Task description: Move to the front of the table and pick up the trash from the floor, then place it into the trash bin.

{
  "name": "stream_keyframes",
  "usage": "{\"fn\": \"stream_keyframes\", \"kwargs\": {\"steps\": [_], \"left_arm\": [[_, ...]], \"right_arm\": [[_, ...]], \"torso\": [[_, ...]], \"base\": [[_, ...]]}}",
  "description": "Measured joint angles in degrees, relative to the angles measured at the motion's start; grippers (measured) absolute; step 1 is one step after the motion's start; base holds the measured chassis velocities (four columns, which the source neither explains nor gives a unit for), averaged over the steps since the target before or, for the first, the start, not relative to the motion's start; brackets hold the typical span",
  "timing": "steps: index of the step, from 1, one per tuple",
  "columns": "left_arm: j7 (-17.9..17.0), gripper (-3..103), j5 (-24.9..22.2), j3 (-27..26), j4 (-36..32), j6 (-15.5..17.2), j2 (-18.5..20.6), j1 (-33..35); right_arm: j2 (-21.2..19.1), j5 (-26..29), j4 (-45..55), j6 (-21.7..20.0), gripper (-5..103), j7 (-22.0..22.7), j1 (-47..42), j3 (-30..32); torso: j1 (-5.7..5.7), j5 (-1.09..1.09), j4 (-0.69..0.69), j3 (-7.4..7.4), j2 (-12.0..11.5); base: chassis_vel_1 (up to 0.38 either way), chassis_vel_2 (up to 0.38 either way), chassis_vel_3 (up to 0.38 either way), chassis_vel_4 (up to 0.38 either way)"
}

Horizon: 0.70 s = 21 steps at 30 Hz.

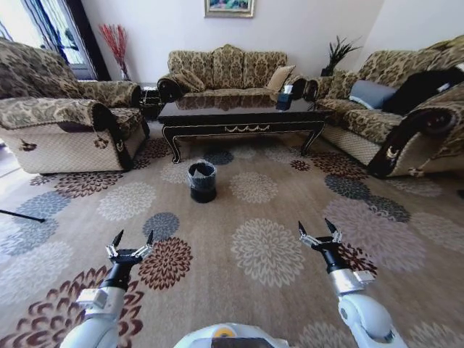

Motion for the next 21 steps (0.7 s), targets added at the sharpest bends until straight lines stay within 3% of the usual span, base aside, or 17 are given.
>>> {"fn": "stream_keyframes", "kwargs": {"steps": [21], "left_arm": [[0.01, 100, 0.00, 0.00, -0.01, 0.00, 0.00, 0.01]], "right_arm": [[0.00, 0.00, 0.00, 0.00, 100, 0.00, 0.00, 0.00]], "torso": [[0.00, 0.01, -0.01, -0.01, 0.00]], "base": [[0.211, -0.225, -0.224, 0.229]]}}
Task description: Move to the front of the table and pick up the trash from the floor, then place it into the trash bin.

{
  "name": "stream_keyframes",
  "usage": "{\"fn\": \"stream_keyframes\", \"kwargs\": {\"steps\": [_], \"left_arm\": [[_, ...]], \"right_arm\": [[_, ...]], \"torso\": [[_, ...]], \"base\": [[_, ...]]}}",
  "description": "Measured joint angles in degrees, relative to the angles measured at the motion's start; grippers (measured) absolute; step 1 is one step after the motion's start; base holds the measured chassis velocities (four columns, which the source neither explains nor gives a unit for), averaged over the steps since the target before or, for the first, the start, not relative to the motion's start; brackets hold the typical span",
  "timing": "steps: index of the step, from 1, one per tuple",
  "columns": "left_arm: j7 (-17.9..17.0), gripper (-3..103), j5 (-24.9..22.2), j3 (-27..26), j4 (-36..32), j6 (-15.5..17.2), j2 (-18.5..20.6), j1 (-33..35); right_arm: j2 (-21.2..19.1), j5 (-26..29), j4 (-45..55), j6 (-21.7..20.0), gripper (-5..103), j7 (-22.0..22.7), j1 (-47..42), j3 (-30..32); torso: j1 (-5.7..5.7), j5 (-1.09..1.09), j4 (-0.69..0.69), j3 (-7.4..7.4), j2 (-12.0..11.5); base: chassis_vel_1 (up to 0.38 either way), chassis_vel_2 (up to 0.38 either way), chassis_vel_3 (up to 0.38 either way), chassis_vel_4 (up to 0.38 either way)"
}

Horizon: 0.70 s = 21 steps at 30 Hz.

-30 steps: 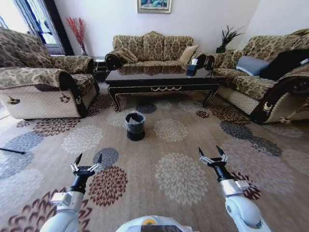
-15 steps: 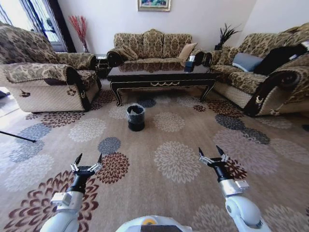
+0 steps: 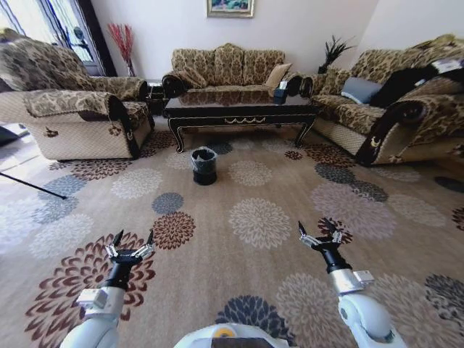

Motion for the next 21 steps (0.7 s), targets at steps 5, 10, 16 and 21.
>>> {"fn": "stream_keyframes", "kwargs": {"steps": [5, 10, 16, 21], "left_arm": [[0.01, 100, 0.00, 0.00, 0.00, 0.00, 0.00, 0.01], [0.01, 100, 0.00, 0.00, 0.00, 0.00, 0.00, -0.02], [0.01, 100, 0.00, 0.00, 0.00, 0.00, 0.00, 0.00], [0.00, 100, 0.00, 0.00, 0.00, 0.00, 0.00, 0.00]], "right_arm": [[0.00, 0.00, 0.00, 0.00, 100, 0.00, -0.02, 0.00], [0.00, 0.00, 0.00, 0.00, 100, 0.00, 0.02, 0.00], [0.00, 0.00, 0.00, 0.00, 100, 0.00, 0.00, 0.00], [0.00, 0.00, 0.00, 0.00, 100, 0.00, 0.01, 0.00]], "torso": [[0.00, 0.01, -0.01, -0.02, 0.00], [0.01, 0.00, -0.01, 0.10, 0.04], [0.01, 0.00, -0.01, 1.17, 1.25], [0.06, 0.00, -0.01, 2.24, 2.38]], "base": [[0.118, -0.115, -0.102, 0.119], [-0.016, 0.021, 0.016, -0.018], [-0.004, 0.004, 0.008, 0.000], [0.000, 0.000, 0.000, 0.000]]}}
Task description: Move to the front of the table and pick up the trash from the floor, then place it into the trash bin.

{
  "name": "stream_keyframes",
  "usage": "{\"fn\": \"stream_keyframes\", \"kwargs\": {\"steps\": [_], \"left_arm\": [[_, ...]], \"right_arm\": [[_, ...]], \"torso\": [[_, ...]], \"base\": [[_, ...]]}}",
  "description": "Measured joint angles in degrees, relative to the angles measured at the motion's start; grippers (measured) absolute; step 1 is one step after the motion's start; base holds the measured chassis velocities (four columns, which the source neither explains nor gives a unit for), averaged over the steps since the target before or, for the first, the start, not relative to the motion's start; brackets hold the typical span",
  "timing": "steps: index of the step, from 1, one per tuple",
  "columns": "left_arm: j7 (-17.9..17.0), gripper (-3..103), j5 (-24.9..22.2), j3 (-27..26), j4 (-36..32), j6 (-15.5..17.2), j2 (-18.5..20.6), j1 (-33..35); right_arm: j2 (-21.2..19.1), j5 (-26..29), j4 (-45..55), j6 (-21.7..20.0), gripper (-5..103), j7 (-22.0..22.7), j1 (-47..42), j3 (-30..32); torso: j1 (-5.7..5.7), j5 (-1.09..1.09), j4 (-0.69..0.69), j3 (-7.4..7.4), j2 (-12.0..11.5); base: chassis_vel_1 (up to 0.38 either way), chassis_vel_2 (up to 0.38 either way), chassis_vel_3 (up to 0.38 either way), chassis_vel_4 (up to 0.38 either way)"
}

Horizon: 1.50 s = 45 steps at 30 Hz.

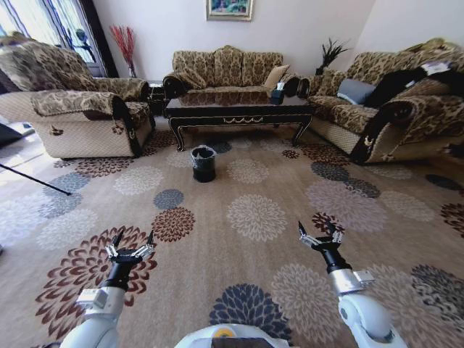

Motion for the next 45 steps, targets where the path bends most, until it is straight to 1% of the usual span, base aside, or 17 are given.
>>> {"fn": "stream_keyframes", "kwargs": {"steps": [3, 6, 9, 10, 11, 12, 13, 15, 17, 18, 22, 31, 32, 35, 41, 45], "left_arm": [[0.00, 100, 0.00, 0.00, 0.00, 0.00, 0.00, 0.00], [0.00, 100, 0.00, 0.00, 0.00, 0.00, 0.00, 0.00], [0.00, 100, 0.00, 0.00, 0.00, 0.00, 0.00, 0.00], [0.00, 100, 0.00, 0.00, 0.00, 0.00, 0.00, 0.00], [0.00, 100, 0.00, 0.00, 0.00, 0.00, 0.00, 0.00], [0.00, 100, 0.00, 0.00, 0.00, 0.00, 0.00, 0.00], [0.00, 100, 0.00, 0.00, 0.00, 0.00, 0.00, 0.01], [0.00, 100, 0.00, 0.00, 0.00, 0.00, 0.00, 0.00], [0.00, 100, 0.00, 0.00, 0.00, 0.00, 0.00, 0.00], [0.00, 100, 0.00, 0.00, 0.00, 0.00, 0.00, 0.00], [0.00, 100, 0.00, 0.00, 0.00, 0.00, 0.00, 0.00], [0.00, 100, 0.00, 0.00, 0.00, 0.00, 0.00, 0.00], [0.00, 100, 0.00, 0.00, 0.00, 0.00, 0.00, 0.00], [0.00, 100, 0.00, 0.00, 0.00, 0.00, 0.00, 0.00], [0.00, 100, 0.00, 0.00, 0.00, 0.00, 0.00, 0.00], [0.00, 100, 0.00, 0.00, 0.00, 0.00, 0.00, 0.00]], "right_arm": [[0.00, 0.00, 0.00, 0.00, 100, 0.00, 0.00, 0.00], [0.00, 0.00, 0.00, 0.00, 100, 0.00, 0.00, 0.00], [0.00, 0.00, 0.00, 0.00, 100, 0.00, 0.00, 0.00], [0.00, 0.00, 0.00, 0.00, 100, 0.00, 0.00, 0.00], [0.00, 0.00, 0.00, 0.00, 100, 0.00, 0.00, 0.00], [0.00, 0.00, 0.00, 0.00, 100, 0.00, 0.00, 0.00], [0.00, 0.00, 0.00, 0.00, 100, 0.00, 0.00, 0.00], [0.00, 0.00, 0.00, 0.00, 100, 0.00, 0.00, 0.00], [0.00, 0.00, 0.00, 0.00, 100, 0.00, 0.00, 0.00], [0.00, 0.00, 0.00, 0.00, 100, 0.00, 0.00, 0.00], [0.00, 0.00, 0.00, 0.00, 100, 0.00, 0.00, 0.00], [0.00, 0.00, 0.00, 0.00, 100, 0.00, 0.00, 0.00], [0.00, 0.00, 0.00, 0.00, 100, 0.00, 0.00, 0.00], [0.00, 0.00, 0.00, 0.00, 100, 0.00, 0.00, 0.00], [0.00, 0.00, 0.00, 0.00, 100, 0.00, 0.00, 0.00], [0.00, 0.00, 0.00, 0.00, 100, 0.00, 0.00, 0.00]], "torso": [[0.05, 0.00, 0.00, 0.42, 0.48], [0.17, 0.00, 0.00, 1.35, 1.49], [0.25, -0.01, 0.00, 1.67, 1.89], [0.35, -0.01, 0.00, 2.14, 2.44], [0.35, -0.01, 0.00, 2.14, 2.44], [0.40, -0.01, 0.00, 2.40, 2.75], [0.56, -0.01, 0.00, 3.20, 3.70], [0.67, -0.01, 0.00, 3.69, 4.31], [0.69, 0.00, 0.00, 3.78, 4.42], [0.81, 0.00, 0.00, 4.21, 4.98], [0.95, 0.00, 0.00, 4.75, 5.64], [1.50, -0.01, 0.00, 6.64, 8.10], [1.50, -0.01, 0.00, 6.64, 8.10], [1.76, 0.00, 0.00, 7.35, 9.07], [2.11, 0.00, 0.00, 8.02, 10.07], [2.36, 0.00, 0.00, 8.92, 11.23]], "base": [[0.000, 0.000, 0.000, 0.000], [0.000, 0.000, 0.000, 0.000], [0.000, 0.000, 0.000, 0.000], [0.000, 0.000, 0.000, 0.000], [0.000, 0.000, 0.000, 0.000], [0.000, 0.000, 0.000, 0.000], [0.000, 0.000, 0.000, 0.000], [0.000, 0.000, 0.000, 0.000], [0.000, 0.000, 0.000, 0.000], [0.000, 0.000, 0.000, 0.000], [0.000, 0.000, 0.000, 0.000], [0.000, 0.000, 0.000, 0.000], [0.000, 0.000, 0.000, 0.000], [0.000, 0.000, 0.000, 0.000], [0.000, 0.000, 0.000, 0.000], [0.000, 0.000, 0.000, 0.000]]}}
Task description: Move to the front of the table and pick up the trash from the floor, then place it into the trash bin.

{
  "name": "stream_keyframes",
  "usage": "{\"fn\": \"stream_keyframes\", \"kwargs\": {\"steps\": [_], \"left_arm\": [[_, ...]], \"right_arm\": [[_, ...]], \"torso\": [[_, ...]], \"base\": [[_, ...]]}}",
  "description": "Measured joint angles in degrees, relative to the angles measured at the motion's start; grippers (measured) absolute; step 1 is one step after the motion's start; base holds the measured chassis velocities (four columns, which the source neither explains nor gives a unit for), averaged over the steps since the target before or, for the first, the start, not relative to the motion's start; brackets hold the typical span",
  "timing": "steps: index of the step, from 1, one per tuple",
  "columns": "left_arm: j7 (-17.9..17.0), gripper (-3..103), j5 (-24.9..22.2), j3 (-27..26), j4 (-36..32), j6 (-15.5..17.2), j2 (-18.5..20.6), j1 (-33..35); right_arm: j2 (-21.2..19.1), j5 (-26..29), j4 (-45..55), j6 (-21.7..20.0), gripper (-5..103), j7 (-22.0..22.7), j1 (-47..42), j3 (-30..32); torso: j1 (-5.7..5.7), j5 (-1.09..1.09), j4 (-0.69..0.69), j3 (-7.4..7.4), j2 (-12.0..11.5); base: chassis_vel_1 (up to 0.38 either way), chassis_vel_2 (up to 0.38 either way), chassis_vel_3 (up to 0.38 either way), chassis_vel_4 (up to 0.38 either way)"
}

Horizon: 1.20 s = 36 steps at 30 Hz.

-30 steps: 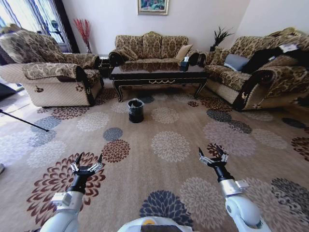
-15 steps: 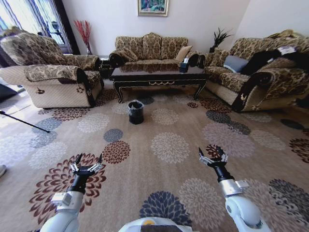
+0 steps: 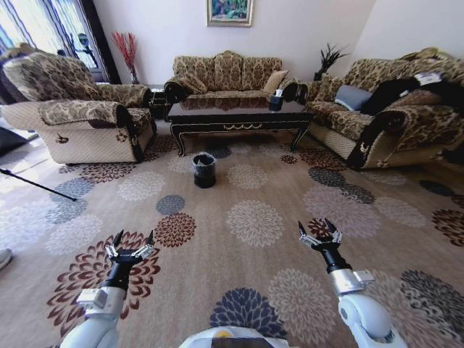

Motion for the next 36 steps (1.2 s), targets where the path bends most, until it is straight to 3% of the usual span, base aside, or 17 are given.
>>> {"fn": "stream_keyframes", "kwargs": {"steps": [36], "left_arm": [[0.00, 100, 0.00, 0.00, 0.00, 0.00, 0.00, 0.00]], "right_arm": [[0.00, 0.00, 0.00, 0.00, 100, 0.00, 0.00, 0.00]], "torso": [[2.58, 0.00, 0.00, 5.47, 8.03]], "base": [[0.000, 0.000, 0.000, 0.000]]}}
